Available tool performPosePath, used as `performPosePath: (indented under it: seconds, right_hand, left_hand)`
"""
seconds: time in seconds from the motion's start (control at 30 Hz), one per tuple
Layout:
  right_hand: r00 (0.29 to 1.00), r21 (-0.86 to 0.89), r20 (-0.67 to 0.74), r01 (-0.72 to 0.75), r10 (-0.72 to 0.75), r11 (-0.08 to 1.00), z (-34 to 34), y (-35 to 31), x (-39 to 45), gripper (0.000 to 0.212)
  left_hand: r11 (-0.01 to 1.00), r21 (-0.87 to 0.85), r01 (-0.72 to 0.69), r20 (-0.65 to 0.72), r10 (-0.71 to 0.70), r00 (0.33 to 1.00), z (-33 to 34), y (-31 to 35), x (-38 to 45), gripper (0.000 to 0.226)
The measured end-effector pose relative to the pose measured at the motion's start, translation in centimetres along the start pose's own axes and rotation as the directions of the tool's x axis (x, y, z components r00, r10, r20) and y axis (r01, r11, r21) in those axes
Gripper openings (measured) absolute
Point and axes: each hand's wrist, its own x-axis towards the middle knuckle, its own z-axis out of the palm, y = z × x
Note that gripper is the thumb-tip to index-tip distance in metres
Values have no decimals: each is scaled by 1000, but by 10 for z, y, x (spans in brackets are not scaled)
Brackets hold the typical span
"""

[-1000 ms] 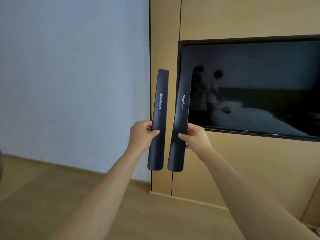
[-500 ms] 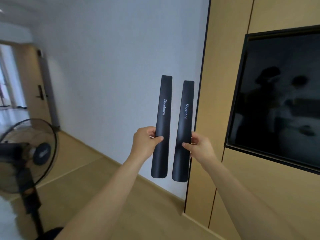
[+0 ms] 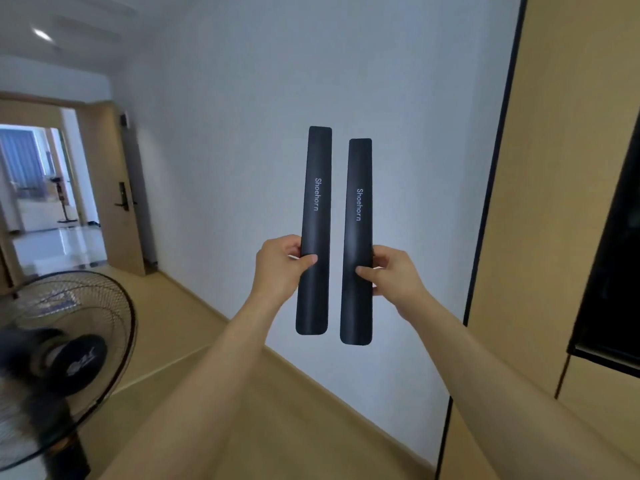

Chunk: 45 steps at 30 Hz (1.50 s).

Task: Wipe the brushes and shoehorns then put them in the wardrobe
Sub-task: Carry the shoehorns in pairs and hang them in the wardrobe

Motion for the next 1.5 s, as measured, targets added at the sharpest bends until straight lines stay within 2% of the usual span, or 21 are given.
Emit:
performPosePath:
  seconds: [0.43,0.8,1.0,1.2,1.5]
  right_hand:
    - [982,120,180,44,-65,992,136,37,183,27]
    - [920,210,367,64,-140,976,256,88,403,32]
    - [882,240,440,67,-170,968,310,108,506,33]
    - [869,240,458,82,-187,967,359,135,589,33]
    - [891,219,411,109,-193,970,450,168,731,31]
  left_hand:
    - [991,104,85,-137,-71,988,-53,-122,133,15]
    - [944,272,185,-324,-91,942,-82,-230,301,17]
    - [937,270,221,-389,-104,915,-93,-278,386,16]
    - [936,290,201,-404,-71,912,-100,-341,461,16]
    - [940,287,183,-369,-68,927,-134,-456,605,14]
